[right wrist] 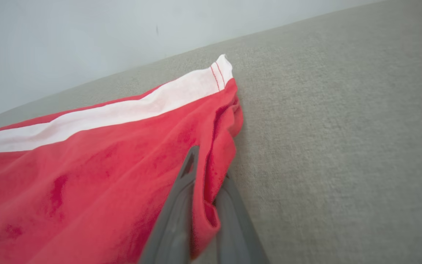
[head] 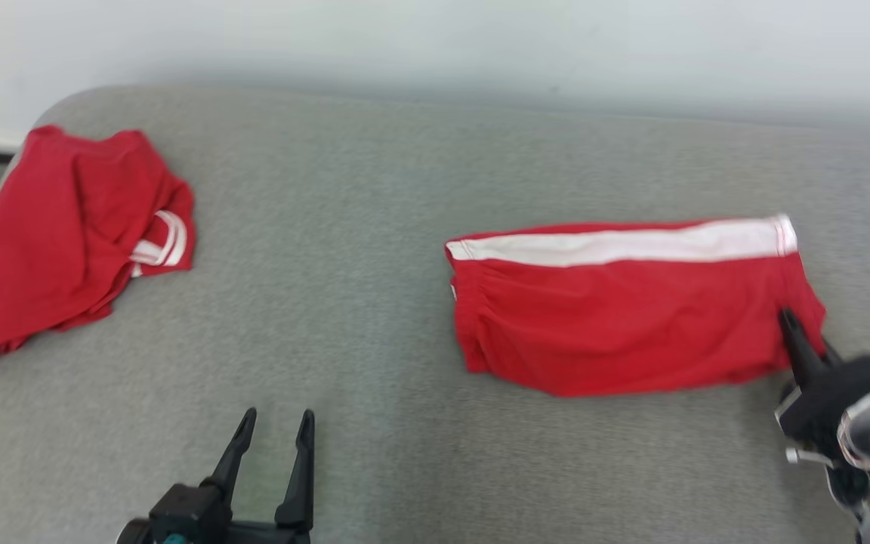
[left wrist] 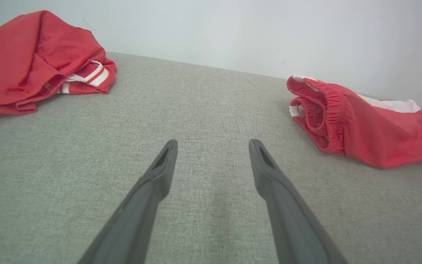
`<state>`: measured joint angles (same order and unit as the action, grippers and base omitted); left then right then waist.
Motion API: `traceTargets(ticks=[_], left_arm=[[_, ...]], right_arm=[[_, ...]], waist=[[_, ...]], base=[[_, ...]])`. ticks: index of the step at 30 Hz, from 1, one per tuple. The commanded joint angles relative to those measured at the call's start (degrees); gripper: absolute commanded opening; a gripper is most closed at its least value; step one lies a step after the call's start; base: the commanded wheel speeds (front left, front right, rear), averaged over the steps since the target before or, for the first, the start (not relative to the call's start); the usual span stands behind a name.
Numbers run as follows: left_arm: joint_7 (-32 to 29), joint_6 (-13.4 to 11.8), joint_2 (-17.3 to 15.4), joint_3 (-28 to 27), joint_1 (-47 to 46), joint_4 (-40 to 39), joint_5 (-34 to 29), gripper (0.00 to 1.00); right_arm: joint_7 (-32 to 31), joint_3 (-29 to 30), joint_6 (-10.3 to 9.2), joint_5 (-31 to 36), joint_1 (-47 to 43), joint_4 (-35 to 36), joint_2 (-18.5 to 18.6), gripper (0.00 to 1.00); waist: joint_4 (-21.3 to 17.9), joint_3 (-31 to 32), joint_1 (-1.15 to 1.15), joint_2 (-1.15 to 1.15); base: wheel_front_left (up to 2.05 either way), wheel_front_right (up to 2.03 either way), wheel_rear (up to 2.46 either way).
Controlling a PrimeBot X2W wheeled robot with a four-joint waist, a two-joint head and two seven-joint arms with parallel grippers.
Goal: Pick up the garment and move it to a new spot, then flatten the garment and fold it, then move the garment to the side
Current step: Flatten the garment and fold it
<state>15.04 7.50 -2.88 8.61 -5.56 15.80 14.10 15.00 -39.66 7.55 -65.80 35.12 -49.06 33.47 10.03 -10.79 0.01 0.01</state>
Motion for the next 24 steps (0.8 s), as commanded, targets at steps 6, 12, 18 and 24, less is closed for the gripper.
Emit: traceTargets(ticks=[6, 12, 18, 24], left_arm=[[0.1, -0.1, 0.0, -2.1, 3.1, -0.6, -1.0, 1.0], [0.1, -0.1, 0.0, -3.1, 3.9, -0.6, -1.1, 1.0], [0.1, -0.1, 0.0, -2.5, 3.2, -0.3, -0.9, 1.0], [0.1, -0.1, 0.0, -2.4, 2.7, -0.6, -0.7, 1.0]], right_arm=[[0.2, 4.9, -0.14, 0.3, -9.5, 5.2, 2.1, 0.0], [0.2, 7.7, -0.14, 3.4, -11.7, 4.7, 0.8, 1.0], [-0.5, 8.8, -0.14, 5.3, -8.5, 1.3, 0.9, 1.0], [-4.6, 8.4, -0.14, 7.7, -3.5, -4.3, -0.2, 1.0]], waist=[[-5.7, 3.5, -0.01, -0.01], [-7.3, 3.8, -0.01, -0.01], [-7.0, 4.1, -0.01, -0.01], [-5.9, 3.1, -0.01, -0.01]], base=[[0.0, 0.0, 0.0], [0.0, 0.0, 0.0], [0.0, 0.0, 0.0], [0.0, 0.0, 0.0]])
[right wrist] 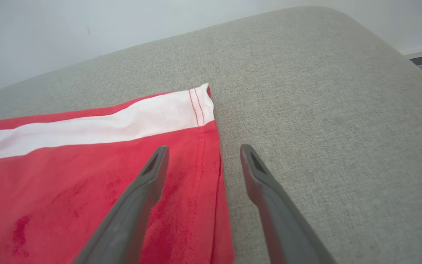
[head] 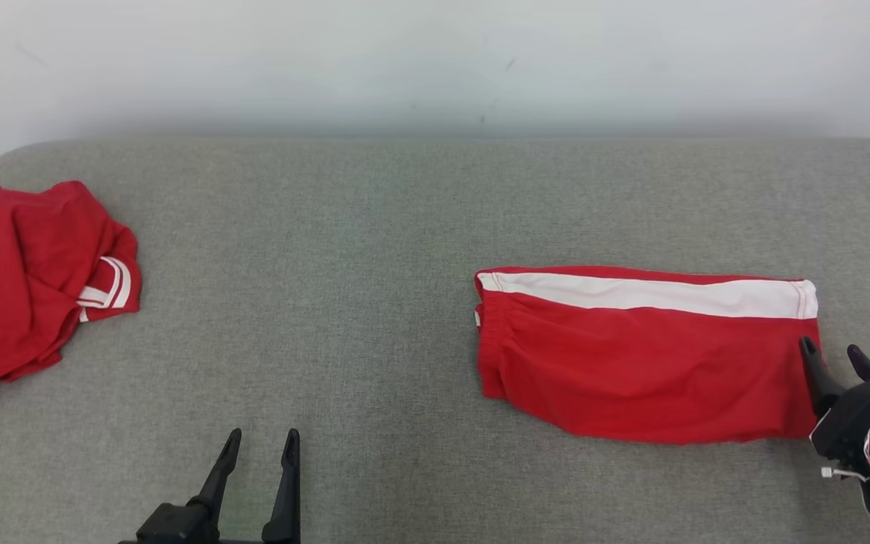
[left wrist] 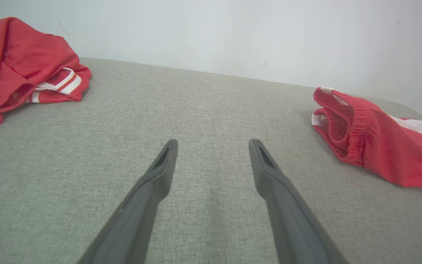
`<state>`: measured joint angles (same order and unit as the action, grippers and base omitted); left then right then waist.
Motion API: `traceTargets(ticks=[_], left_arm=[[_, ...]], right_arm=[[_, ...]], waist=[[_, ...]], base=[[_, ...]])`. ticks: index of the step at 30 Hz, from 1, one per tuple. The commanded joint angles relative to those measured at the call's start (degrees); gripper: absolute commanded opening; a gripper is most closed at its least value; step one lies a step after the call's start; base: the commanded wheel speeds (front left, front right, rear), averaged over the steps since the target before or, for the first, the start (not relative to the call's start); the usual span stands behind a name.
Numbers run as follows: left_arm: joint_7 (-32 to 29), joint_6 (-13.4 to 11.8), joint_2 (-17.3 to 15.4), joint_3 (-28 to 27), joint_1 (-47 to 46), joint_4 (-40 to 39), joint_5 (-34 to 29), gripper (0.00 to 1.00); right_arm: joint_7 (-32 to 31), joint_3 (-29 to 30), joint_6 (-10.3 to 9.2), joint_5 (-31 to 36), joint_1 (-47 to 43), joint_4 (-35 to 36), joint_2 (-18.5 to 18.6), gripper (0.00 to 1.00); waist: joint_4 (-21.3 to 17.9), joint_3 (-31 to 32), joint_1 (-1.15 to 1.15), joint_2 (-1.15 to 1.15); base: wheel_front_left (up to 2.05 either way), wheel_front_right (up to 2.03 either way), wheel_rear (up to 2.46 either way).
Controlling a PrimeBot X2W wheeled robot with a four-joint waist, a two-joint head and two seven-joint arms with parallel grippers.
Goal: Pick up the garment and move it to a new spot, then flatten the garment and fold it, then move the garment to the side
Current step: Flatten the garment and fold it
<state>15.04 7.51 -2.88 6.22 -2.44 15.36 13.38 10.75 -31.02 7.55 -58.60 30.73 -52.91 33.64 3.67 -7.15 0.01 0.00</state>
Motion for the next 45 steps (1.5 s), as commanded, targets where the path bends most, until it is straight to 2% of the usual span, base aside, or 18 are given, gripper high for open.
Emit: traceTargets(ticks=[1, 8, 14, 15, 16, 17, 26, 33, 45], left_arm=[[0.1, -0.1, 0.0, 0.1, -0.6, -0.2, 0.0, 1.0], [0.1, -0.1, 0.0, -0.3, -1.3, -0.2, 0.3, 1.0], [0.1, -0.1, 0.0, -0.9, -1.4, -0.2, 0.2, 1.0], [0.1, -0.1, 0.0, -1.0, -1.5, -0.2, 0.2, 1.0], [0.1, -0.1, 0.0, -1.1, -1.6, -0.1, 0.2, 1.0], [0.1, -0.1, 0.0, -1.1, -1.7, -0.1, 0.2, 1.0], [0.1, -0.1, 0.0, -1.4, -0.5, 0.3, 0.5, 1.0], [0.1, -0.1, 0.0, -1.9, 0.1, 0.3, 0.5, 1.0], [0.1, -0.1, 0.0, -1.5, 1.6, 0.7, 0.7, 1.0]], right_arm=[[-1.1, -0.4, -0.14, 1.0, 1.6, -1.6, -0.5, 1.0], [-5.4, -1.0, -0.14, 1.7, 4.6, -9.0, -2.5, 1.0], [-8.0, -1.1, -0.08, -0.1, 4.0, -10.0, -4.8, 1.0], [-8.3, -1.3, -0.05, -0.4, 3.9, -9.7, -4.9, 0.42], [-8.5, -1.5, -0.02, -0.7, 3.8, -9.3, -5.0, 0.1], [-9.0, -1.7, 0.0, -1.0, 3.6, -8.9, -5.0, 0.0], [-6.9, -0.8, -0.14, -1.9, 4.7, -9.9, -0.6, 0.0], [-5.0, -1.4, -0.14, -1.5, 5.8, -8.5, 0.5, 0.0], [-4.0, -4.3, -0.13, -4.2, 3.0, 7.5, -2.7, 0.0]], waist=[[0.7, -0.8, -0.01, 0.0], [1.9, -2.0, -0.01, 0.0], [2.3, -2.3, -0.01, 0.0], [2.4, -2.3, -0.01, 0.0], [2.5, -2.3, -0.01, 0.0], [2.5, -2.2, -0.01, 0.0], [2.4, -0.9, -0.01, 0.0], [1.7, 0.0, -0.01, 0.0], [-0.1, 2.5, -0.01, 0.0]], base=[[0.0, 0.0, 0.0], [0.0, 0.0, 0.0], [0.0, 0.0, 0.0], [0.0, 0.0, 0.0], [0.0, 0.0, 0.0], [0.0, 0.0, 0.0], [0.0, 0.0, 0.0], [0.0, 0.0, 0.0], [0.0, 0.0, 0.0]])
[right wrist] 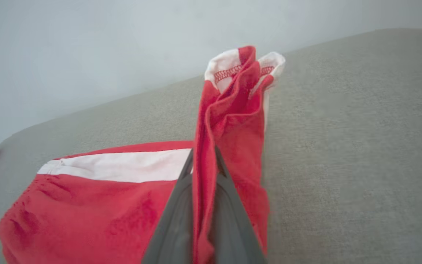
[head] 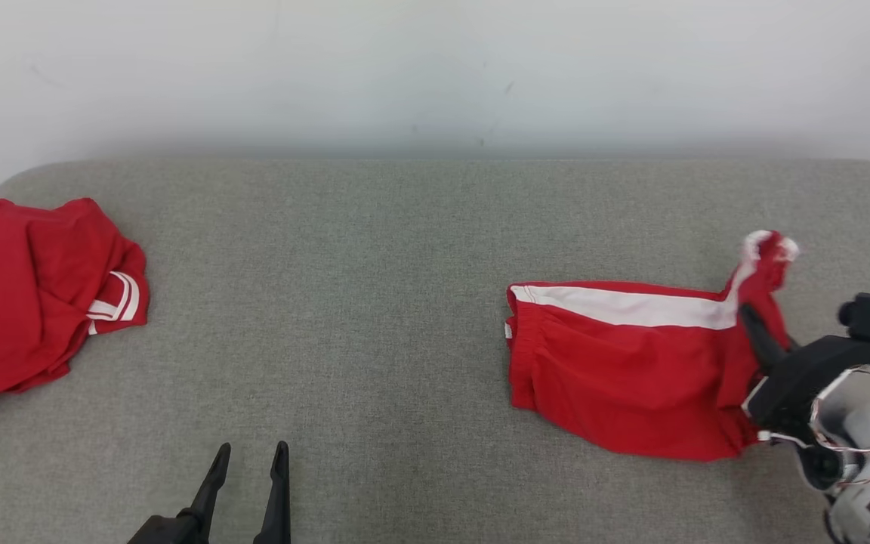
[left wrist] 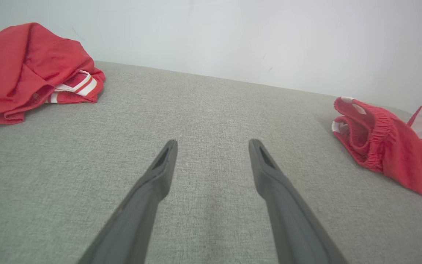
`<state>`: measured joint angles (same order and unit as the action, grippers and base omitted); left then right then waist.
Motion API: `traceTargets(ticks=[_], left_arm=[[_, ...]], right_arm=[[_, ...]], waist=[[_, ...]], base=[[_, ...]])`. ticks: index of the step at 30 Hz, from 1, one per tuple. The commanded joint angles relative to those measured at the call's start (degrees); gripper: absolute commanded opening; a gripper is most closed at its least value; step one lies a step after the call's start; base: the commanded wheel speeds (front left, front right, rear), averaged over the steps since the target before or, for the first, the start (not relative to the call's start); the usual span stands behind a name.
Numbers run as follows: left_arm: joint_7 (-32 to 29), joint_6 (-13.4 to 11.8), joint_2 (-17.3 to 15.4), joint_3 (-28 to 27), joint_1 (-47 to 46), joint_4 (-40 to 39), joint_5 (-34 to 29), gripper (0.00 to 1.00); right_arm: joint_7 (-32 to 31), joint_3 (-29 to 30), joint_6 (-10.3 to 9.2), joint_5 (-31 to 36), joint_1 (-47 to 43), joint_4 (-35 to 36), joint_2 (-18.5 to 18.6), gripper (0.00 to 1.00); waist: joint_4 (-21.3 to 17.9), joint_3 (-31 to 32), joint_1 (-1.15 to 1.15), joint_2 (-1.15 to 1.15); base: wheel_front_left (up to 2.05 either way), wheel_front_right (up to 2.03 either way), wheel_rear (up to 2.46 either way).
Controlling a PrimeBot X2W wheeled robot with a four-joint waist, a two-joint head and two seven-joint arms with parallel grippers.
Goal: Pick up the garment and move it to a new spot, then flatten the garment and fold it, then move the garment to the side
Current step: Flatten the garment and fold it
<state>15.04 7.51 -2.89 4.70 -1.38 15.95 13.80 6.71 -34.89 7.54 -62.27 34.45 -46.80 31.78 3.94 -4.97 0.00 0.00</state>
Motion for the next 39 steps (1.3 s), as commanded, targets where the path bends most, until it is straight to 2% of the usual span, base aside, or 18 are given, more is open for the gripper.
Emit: traceTargets(ticks=[1, 7, 8, 15, 23, 31, 32, 33, 34, 39], left_arm=[[0.1, -0.1, 0.0, 0.2, 0.5, 0.2, 0.3, 1.0], [0.1, -0.1, 0.0, 1.1, 0.3, 0.4, 0.6, 1.0], [0.1, -0.1, 0.0, 1.1, 0.3, 0.4, 0.6, 1.0], [0.1, -0.1, 0.0, 2.9, -0.4, 0.8, 1.2, 1.0], [0.1, -0.1, 0.0, 3.9, -1.1, 1.3, 2.0, 1.0], [0.1, -0.1, 0.0, 3.7, -1.2, 1.4, 2.1, 1.0], [0.1, -0.1, 0.0, 3.6, -1.2, 1.4, 2.1, 1.0], [0.1, -0.1, 0.0, 3.6, -1.3, 1.5, 2.1, 1.0], [0.1, -0.1, 0.0, 3.5, -1.4, 1.5, 2.1, 1.0], [0.1, -0.1, 0.0, 2.9, -1.1, 1.6, 1.9, 1.0]], right_arm=[[-0.2, -0.8, -0.12, -0.6, -1.0, 2.7, -1.3, 0.0], [-1.0, -2.2, -0.12, -1.4, -1.6, 8.2, -5.9, 0.0], [-1.0, -2.2, -0.12, -1.4, -1.6, 8.2, -5.9, 0.0], [-0.4, -3.0, -0.12, -1.6, -0.5, 8.9, -11.9, 0.0], [0.1, -3.9, -0.12, 0.0, 1.1, 5.3, -16.9, 0.0], [0.6, -5.1, -0.12, 2.1, 2.1, -0.6, -20.3, 0.0], [1.1, -5.2, -0.12, 2.3, 2.3, -0.9, -20.6, 0.05], [1.7, -5.5, -0.12, 2.7, 2.5, -0.8, -20.7, 0.56], [2.1, -5.5, -0.12, 2.5, 2.6, -0.6, -20.8, 1.0], [5.5, -4.8, -0.12, 2.0, 2.7, 2.6, -18.1, 1.0]], waist=[[-0.4, 0.5, 0.0, 0.0], [0.0, 0.8, 0.0, 0.0], [0.0, 0.8, 0.0, 0.0], [1.7, 0.6, 0.0, 0.0], [3.8, 0.0, 0.0, 0.0], [4.3, -0.7, 0.0, 0.0], [4.2, -0.8, 0.0, 0.0], [4.2, -0.8, 0.0, 0.0], [4.1, -0.8, 0.0, 0.0], [3.4, -0.2, 0.0, 0.0]], base=[[0.0, 0.0, 0.0], [0.0, 0.0, 0.0], [0.0, 0.0, 0.0], [0.0, 0.0, 0.0], [0.0, 0.0, 0.0], [0.0, 0.0, 0.0], [0.0, 0.0, 0.0], [0.0, 0.0, 0.0], [0.0, 0.0, 0.0], [0.0, 0.0, 0.0]])
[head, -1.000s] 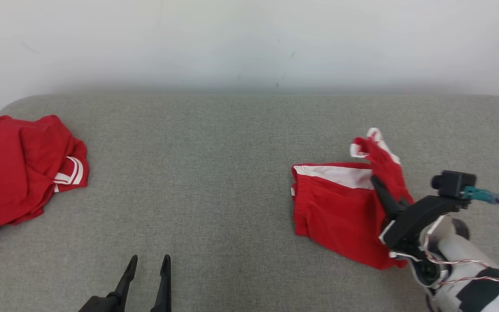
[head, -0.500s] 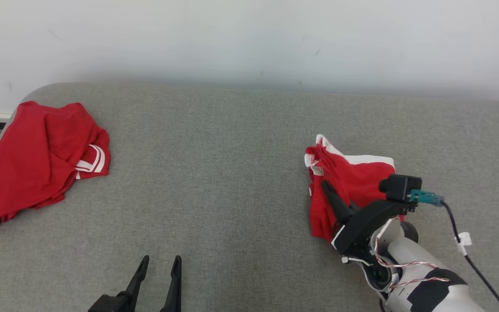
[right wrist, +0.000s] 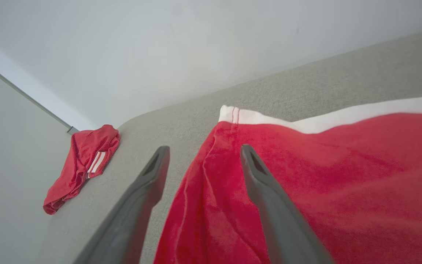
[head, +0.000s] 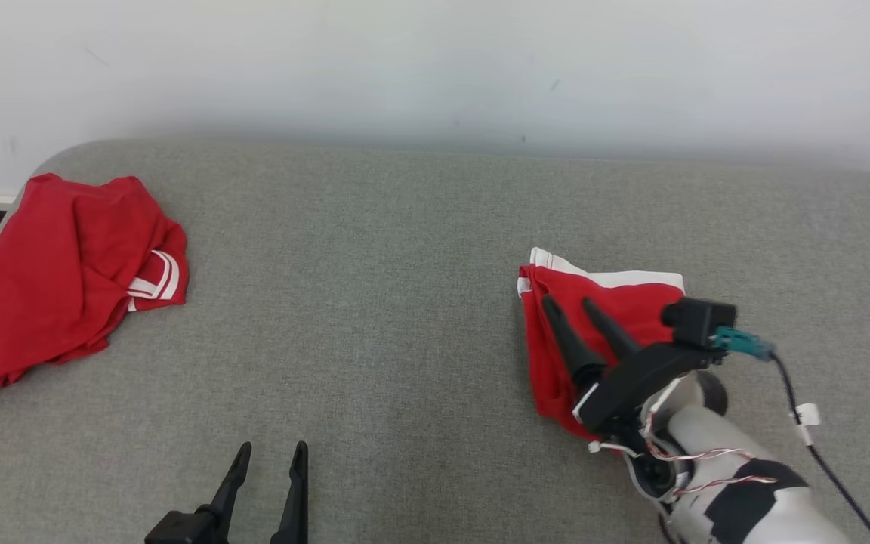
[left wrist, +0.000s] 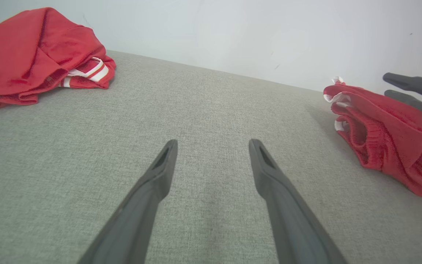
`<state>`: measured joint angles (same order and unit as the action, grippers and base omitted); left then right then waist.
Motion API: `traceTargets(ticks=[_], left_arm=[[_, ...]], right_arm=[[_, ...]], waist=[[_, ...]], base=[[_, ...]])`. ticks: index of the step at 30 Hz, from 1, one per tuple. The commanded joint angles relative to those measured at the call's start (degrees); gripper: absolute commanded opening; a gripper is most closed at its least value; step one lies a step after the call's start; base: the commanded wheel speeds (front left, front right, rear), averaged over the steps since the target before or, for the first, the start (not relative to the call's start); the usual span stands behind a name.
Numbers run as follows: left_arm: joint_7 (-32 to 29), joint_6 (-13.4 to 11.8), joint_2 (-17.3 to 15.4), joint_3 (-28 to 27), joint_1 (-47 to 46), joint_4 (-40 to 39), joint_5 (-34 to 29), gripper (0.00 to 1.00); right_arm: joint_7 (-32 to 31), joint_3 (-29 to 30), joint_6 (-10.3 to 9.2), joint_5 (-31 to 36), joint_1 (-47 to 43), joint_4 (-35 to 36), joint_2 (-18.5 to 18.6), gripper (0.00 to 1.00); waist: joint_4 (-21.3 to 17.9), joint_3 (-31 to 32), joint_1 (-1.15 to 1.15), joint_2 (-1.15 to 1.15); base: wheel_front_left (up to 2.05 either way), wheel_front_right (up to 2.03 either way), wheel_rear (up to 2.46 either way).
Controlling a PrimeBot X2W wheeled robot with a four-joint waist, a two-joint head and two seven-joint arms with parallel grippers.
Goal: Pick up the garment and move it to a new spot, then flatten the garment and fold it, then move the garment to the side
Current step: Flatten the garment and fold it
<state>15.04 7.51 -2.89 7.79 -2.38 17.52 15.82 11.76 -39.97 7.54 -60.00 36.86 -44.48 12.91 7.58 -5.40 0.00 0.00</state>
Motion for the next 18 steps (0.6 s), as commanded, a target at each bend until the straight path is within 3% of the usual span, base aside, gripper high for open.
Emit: traceTargets(ticks=[1, 8, 13, 14, 15, 17, 18], left_arm=[[0.1, -0.1, 0.0, -0.4, 0.1, -0.1, -0.3, 1.0], [0.1, -0.1, 0.0, -2.8, 1.2, -1.1, -1.4, 1.0], [0.1, -0.2, 0.0, -4.1, 1.8, -2.2, -2.2, 1.0], [0.1, -0.2, 0.0, -4.5, 2.0, -2.4, -2.3, 1.0], [0.1, -0.2, 0.0, -4.8, 2.0, -2.6, -2.3, 1.0], [0.1, -0.2, 0.0, -5.4, 2.2, -2.8, -2.5, 1.0], [0.1, -0.2, 0.0, -5.5, 2.2, -2.9, -2.6, 1.0]], right_arm=[[1.1, 0.7, -0.12, -0.3, 0.1, 1.0, 1.6, 1.0], [3.4, 7.2, -0.12, 3.0, -3.4, 4.8, 8.0, 1.0], [3.4, 14.2, -0.12, 8.6, -7.5, 6.2, 9.8, 1.0], [3.4, 16.0, -0.12, 9.8, -8.7, 6.7, 9.7, 0.92], [3.4, 17.6, -0.12, 10.8, -9.7, 6.9, 9.5, 0.46], [3.5, 19.4, -0.12, 14.0, -11.7, 7.4, 9.3, 0.0], [3.5, 19.9, -0.12, 15.5, -12.4, 7.5, 9.0, 0.0]], waist=[[-0.4, 0.4, 0.0, 0.0], [-1.0, 1.2, 0.0, 0.0], [-1.0, 1.2, 0.0, 0.0], [-1.0, 1.1, 0.0, 0.0], [-1.0, 1.0, 0.0, 0.0], [-0.9, 0.9, 0.0, 0.0], [-0.9, 0.9, 0.0, 0.0]], base=[[0.0, 0.0, 0.0], [0.0, 0.0, 0.0], [0.0, 0.0, 0.0], [0.0, 0.0, 0.0], [0.0, 0.0, 0.0], [0.0, 0.0, 0.0], [0.0, 0.0, 0.0]])
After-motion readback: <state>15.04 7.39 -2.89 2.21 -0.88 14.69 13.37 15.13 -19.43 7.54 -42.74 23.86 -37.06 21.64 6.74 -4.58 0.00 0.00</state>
